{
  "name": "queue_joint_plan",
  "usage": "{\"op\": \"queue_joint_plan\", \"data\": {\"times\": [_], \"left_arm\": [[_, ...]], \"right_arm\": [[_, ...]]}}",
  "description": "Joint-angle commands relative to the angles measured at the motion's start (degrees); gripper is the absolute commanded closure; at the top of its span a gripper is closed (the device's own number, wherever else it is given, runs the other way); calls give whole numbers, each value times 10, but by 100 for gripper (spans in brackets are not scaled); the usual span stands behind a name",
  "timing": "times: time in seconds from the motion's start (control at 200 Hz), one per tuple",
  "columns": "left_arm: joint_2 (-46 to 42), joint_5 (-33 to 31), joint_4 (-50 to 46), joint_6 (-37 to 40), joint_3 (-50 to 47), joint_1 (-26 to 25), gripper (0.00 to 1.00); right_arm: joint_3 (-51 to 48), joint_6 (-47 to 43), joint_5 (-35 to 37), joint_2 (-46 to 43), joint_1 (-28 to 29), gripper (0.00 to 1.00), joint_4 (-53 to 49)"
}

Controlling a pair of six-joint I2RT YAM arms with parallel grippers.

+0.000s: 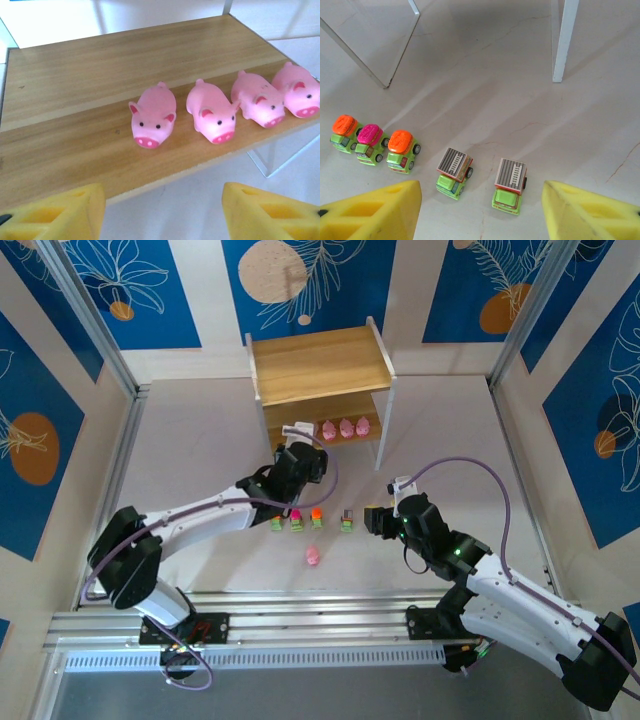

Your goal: Place and organize the plastic toys onto the shelf

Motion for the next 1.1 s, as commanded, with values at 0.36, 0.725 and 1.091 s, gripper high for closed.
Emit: {"op": "queue_joint_plan", "data": {"times": [0.36,0.725,1.091], "left_arm": [[-104,-51,-24,-21,-87,-43,37],[-136,-134,-74,-72,-135,-136,37],[-107,-177,-114,-190,-181,-216,37]], "right_arm": [[-5,6,-8,2,-2,35,11],[-6,5,-13,1,-2,32,13],[14,18,-32,-8,2,32,-25]]}}
